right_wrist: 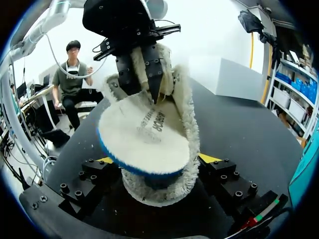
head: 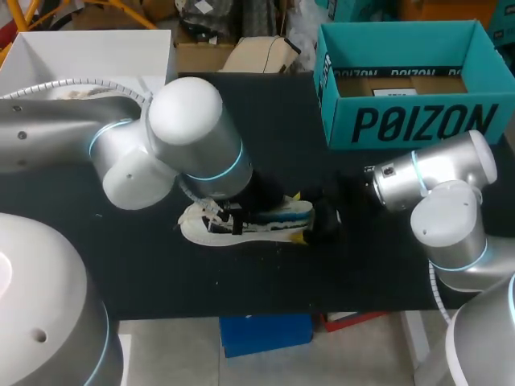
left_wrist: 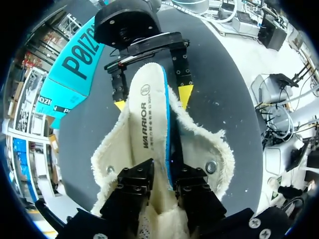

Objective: Take the shoe out of the shoebox, open the shoe tongue, remove and reinsert the insole, then place the shoe into the shoebox

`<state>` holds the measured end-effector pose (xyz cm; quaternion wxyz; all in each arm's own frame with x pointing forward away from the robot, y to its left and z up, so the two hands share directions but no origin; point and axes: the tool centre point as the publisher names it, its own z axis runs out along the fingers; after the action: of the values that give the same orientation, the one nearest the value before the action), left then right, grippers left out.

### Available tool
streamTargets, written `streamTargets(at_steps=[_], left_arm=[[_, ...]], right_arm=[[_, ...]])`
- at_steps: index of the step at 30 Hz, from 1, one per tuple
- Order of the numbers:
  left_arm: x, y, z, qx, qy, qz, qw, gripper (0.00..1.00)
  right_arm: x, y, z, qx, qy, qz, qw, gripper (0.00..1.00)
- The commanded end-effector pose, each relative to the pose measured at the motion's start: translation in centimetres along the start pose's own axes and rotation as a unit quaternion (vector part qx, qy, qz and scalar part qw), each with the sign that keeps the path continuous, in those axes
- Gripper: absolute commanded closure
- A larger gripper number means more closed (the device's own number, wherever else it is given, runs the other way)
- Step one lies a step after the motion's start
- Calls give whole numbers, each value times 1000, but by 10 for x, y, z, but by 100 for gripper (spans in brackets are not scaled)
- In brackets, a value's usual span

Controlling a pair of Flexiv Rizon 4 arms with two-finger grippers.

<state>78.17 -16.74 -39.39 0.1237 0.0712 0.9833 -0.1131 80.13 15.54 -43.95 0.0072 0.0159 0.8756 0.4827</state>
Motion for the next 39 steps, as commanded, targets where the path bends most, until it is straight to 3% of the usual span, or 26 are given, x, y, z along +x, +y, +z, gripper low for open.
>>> streamTargets(at_steps=[1,8,39], left_arm=[[6,0,9,6,-7,2,1000,59],[6,-4,10,-3,-19,4,1000,53],[-30,-51,18,21,-51,54,997,58]], right_arm=[[-1,-2,1,1,0,1,1000,100],[-1,-2,1,1,0,1,1000,100],[-1,-2,1,1,0,1,1000,100]])
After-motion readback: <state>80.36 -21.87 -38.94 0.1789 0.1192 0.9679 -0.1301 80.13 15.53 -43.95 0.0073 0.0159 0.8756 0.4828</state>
